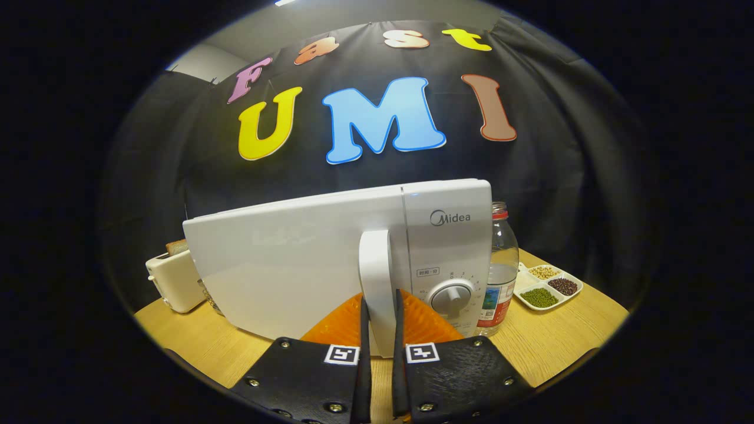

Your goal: Open the microwave, put the food inside, and close the microwave door.

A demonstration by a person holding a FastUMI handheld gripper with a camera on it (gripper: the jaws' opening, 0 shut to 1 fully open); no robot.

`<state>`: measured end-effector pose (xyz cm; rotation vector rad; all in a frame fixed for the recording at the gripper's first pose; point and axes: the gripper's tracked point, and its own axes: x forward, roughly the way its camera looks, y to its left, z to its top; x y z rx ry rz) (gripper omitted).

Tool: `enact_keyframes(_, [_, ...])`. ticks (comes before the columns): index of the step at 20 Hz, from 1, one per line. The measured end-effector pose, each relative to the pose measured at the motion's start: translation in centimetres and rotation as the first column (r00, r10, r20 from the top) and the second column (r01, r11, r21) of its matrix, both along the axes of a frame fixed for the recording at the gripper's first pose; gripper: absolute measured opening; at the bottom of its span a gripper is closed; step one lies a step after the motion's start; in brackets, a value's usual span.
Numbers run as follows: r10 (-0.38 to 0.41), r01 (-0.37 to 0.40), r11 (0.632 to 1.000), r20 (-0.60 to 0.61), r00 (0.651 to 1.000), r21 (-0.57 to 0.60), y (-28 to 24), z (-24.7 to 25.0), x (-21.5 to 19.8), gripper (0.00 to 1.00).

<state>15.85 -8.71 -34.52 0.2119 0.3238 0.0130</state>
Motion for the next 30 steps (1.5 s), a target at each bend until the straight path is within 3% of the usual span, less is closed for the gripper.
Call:
enact_keyframes(6, [-0.007, 0.007, 0.999, 0.003, 1.000, -0.052, -0.1, 0.1, -0.3, 0.10])
enact_keyframes(9, [0.021, -0.015, 0.992, 0.043, 0.999, -0.127, 0.6, 0.9, -3.0, 0.10])
enact_keyframes(14, [0.105, -0.107, 0.989, -0.021, 0.994, -0.104, 2.9, 1.6, -8.4, 0.09])
enact_keyframes(19, [0.229, -0.227, 0.971, 0.011, 0.973, -0.081, 8.0, 2.9, -14.5, 0.09])
enact_keyframes(24, [0.371, -0.371, 0.929, 0.036, 0.928, -0.013, 15.3, 4.1, -20.2, 0.09])
enact_keyframes(26, [0.389, -0.388, 0.921, 0.055, 0.920, -0.026, 18.0, 4.6, -21.8, 0.09])
enact_keyframes(30, [0.352, -0.344, 0.935, 0.103, 0.930, -0.093, 22.7, 5.0, -24.0, 0.08])
